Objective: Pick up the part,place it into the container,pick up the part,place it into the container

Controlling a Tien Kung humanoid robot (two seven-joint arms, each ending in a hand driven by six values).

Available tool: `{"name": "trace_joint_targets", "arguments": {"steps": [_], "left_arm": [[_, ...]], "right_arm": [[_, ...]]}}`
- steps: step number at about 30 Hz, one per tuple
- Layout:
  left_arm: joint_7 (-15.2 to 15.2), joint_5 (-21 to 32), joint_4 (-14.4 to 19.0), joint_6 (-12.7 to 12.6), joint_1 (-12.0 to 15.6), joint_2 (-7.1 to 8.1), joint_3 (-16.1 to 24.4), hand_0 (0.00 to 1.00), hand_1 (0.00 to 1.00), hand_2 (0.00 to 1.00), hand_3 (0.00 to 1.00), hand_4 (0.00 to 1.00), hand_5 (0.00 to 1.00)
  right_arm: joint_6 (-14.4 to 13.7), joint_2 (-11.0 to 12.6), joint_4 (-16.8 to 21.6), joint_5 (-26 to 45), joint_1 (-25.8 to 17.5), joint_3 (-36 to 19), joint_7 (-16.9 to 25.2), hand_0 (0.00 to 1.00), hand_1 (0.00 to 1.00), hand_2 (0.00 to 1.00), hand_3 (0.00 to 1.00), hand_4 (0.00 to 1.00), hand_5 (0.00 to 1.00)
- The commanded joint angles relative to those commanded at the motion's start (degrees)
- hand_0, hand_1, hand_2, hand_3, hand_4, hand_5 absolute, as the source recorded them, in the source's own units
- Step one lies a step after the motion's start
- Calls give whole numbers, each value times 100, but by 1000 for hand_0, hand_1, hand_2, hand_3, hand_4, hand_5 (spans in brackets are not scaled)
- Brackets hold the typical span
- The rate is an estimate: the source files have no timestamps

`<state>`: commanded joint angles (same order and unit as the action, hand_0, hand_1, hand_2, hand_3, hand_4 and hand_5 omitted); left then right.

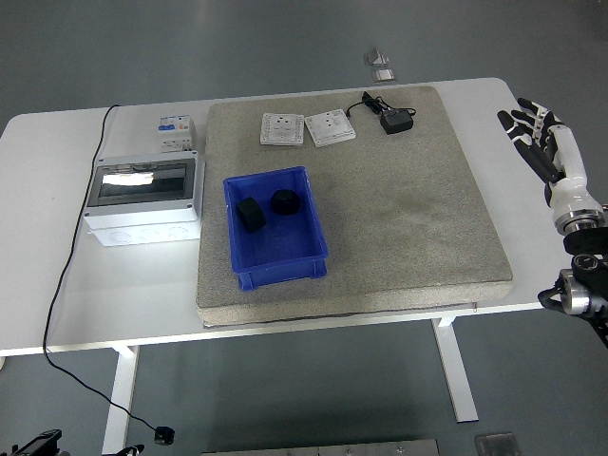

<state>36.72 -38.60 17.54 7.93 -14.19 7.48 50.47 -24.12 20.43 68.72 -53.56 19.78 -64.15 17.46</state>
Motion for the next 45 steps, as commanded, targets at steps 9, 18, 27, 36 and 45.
{"name": "trace_joint_targets", "arguments": {"steps": [9,18,27,36,45], "left_arm": [[6,-66,7,-18,1,24,56,741,746,791,847,827,673],[-43,-25,3,-44,0,14,7,741,746,787,846,835,689],[-46,94,-2,-67,13,-2,-30,738,745,782,850,847,685],[-80,171,-14,-72,17,-7,-76,736,743,780,851,849,676],[26,18,-5,-99,21,-21,-56,734,742,774,848,858,674]], "right_arm": [[-48,-42,-181,899,-100,-565,342,766,623,682,685,977,754],[-99,-162,-337,912,-181,-659,374,756,599,678,677,970,694],[-131,-252,-545,846,-194,-603,355,750,595,673,672,966,656],[-160,-236,-493,684,-210,-797,412,746,591,670,664,959,644],[-163,-234,-478,681,-192,-768,416,743,581,668,660,959,653]]}}
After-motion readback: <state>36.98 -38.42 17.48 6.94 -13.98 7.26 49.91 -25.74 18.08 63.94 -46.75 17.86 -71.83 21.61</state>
